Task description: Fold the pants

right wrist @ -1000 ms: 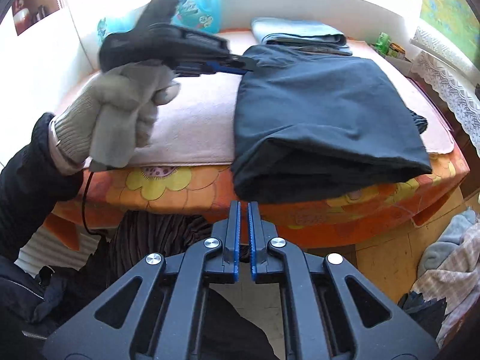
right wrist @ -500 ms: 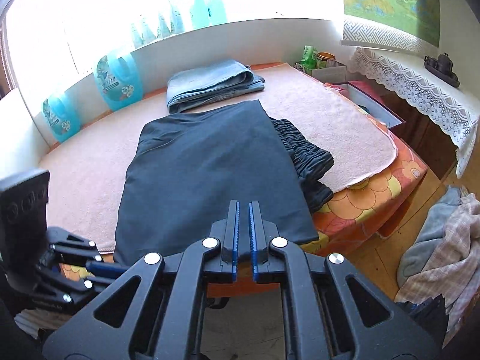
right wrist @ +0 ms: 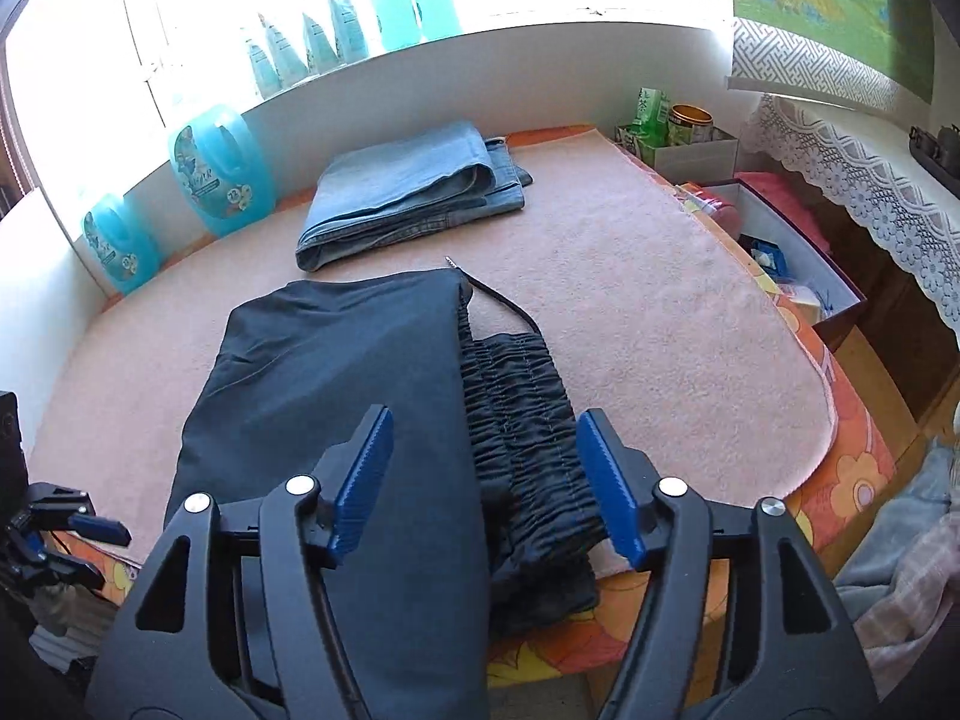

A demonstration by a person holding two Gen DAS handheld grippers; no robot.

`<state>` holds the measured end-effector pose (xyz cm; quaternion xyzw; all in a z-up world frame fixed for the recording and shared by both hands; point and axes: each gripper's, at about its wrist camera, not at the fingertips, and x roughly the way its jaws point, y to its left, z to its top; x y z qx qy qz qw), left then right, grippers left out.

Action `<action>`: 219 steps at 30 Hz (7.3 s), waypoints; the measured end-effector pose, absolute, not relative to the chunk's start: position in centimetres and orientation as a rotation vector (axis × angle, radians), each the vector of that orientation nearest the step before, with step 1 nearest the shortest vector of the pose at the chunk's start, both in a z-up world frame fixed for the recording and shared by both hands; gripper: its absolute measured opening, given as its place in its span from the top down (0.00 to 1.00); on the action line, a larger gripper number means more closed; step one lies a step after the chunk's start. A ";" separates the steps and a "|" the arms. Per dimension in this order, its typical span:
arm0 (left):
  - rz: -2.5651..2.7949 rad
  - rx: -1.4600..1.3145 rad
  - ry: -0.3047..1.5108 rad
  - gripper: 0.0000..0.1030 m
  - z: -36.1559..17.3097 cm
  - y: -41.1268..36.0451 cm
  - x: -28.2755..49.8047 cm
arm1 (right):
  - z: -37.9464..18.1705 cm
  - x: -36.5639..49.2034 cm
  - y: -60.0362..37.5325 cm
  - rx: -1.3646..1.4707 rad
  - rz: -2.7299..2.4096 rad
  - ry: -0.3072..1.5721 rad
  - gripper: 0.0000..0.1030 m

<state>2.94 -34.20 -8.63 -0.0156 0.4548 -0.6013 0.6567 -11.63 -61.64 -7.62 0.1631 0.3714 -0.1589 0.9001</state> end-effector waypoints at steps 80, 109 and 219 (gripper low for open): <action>-1.247 -0.216 0.848 0.93 -3.6 -39.6 11.0 | 0.5 -5.2 -55.3 0.210 -0.176 0.652 0.82; -1.096 -0.225 0.610 0.95 1.9 -44.6 30.7 | 2.0 20.9 -63.9 0.073 -0.180 0.649 0.83; -0.793 0.114 0.690 0.21 -4.5 -30.8 2.3 | -3.9 -9.7 -45.2 0.161 -0.510 0.465 0.00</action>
